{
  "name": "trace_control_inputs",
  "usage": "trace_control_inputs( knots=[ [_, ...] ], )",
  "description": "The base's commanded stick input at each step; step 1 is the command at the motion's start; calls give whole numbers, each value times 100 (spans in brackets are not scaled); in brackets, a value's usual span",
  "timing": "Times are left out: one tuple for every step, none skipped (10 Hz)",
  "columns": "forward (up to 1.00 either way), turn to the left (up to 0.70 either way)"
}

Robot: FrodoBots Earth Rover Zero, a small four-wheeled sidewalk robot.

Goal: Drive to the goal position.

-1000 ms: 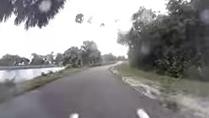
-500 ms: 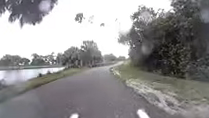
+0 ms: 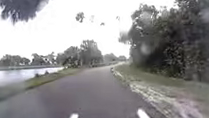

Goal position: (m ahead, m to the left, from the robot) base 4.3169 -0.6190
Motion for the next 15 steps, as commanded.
trace_control_inputs(
  knots=[
    [85, 0],
    [85, 5],
    [85, 34],
    [85, 34],
    [85, 19],
    [85, 0],
    [85, 0],
    [85, 0],
    [85, 0],
    [85, 0],
    [85, 0],
    [85, 0],
    [85, 0],
    [85, 0],
    [85, 0]
  ],
)
